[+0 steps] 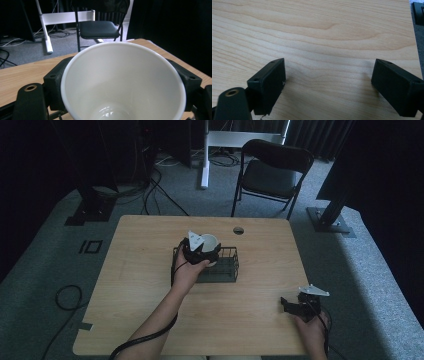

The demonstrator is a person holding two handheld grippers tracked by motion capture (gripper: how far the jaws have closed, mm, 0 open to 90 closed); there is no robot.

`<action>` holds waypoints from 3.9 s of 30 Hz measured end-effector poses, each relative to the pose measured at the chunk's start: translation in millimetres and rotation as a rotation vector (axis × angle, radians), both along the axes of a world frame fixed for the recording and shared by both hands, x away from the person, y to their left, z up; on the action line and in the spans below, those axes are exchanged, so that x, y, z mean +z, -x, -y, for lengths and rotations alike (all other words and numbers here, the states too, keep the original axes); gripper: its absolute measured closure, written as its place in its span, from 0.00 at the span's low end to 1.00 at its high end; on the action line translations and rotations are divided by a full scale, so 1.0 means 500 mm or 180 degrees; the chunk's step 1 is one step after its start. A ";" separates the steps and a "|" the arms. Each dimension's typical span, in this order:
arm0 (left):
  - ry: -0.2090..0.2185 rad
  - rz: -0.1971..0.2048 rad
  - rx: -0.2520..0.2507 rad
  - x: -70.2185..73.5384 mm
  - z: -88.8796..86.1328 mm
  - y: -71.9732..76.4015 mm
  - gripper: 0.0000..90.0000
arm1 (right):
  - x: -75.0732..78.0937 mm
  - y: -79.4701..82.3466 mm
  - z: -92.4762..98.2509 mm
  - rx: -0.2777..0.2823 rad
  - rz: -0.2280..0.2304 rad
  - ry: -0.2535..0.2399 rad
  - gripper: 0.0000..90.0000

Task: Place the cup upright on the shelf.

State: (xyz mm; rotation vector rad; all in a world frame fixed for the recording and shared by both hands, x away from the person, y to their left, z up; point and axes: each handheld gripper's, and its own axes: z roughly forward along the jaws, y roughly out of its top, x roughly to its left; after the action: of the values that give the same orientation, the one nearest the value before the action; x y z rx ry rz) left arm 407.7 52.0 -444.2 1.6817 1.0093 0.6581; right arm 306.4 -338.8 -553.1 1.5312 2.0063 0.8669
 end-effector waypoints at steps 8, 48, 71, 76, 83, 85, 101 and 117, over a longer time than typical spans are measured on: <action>0.0008 -0.0068 0.0042 -0.026 0.001 0.001 0.23 | 0.000 0.000 0.000 0.0000 0.0000 0.0001 0.13; -0.0131 -0.0105 -0.0152 -0.042 0.005 0.010 0.04 | 0.000 0.000 0.000 0.0000 0.0000 0.0001 0.13; -0.0122 -0.0142 -0.0210 -0.034 -0.058 0.063 0.03 | 0.000 0.000 0.000 -0.0004 -0.0001 -0.0003 0.13; -0.0136 -0.0118 -0.0230 -0.029 -0.073 0.077 0.03 | 0.000 0.000 0.000 -0.0004 -0.0001 -0.0004 0.13; -0.0153 -0.0096 -0.0243 -0.028 -0.103 0.102 0.03 | 0.000 0.000 0.000 -0.0003 0.0000 -0.0002 0.13; -0.0175 -0.0089 -0.0247 -0.031 -0.111 0.109 0.03 | 0.000 0.000 0.000 -0.0001 -0.0001 0.0001 0.13; -0.0150 -0.0013 -0.0237 -0.044 -0.171 0.164 0.03 | 0.000 0.000 0.000 0.0000 -0.0002 0.0001 0.13; -0.0105 -0.0056 -0.0083 -0.077 -0.240 0.217 0.03 | 0.000 0.000 0.000 0.0003 0.0002 0.0004 0.13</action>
State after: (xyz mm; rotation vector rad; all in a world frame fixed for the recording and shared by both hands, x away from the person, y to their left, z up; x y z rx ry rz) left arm 299.2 172.3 -482.8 1.7292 0.9922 0.6470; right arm 306.4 -338.8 -553.1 1.5294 2.0069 0.8661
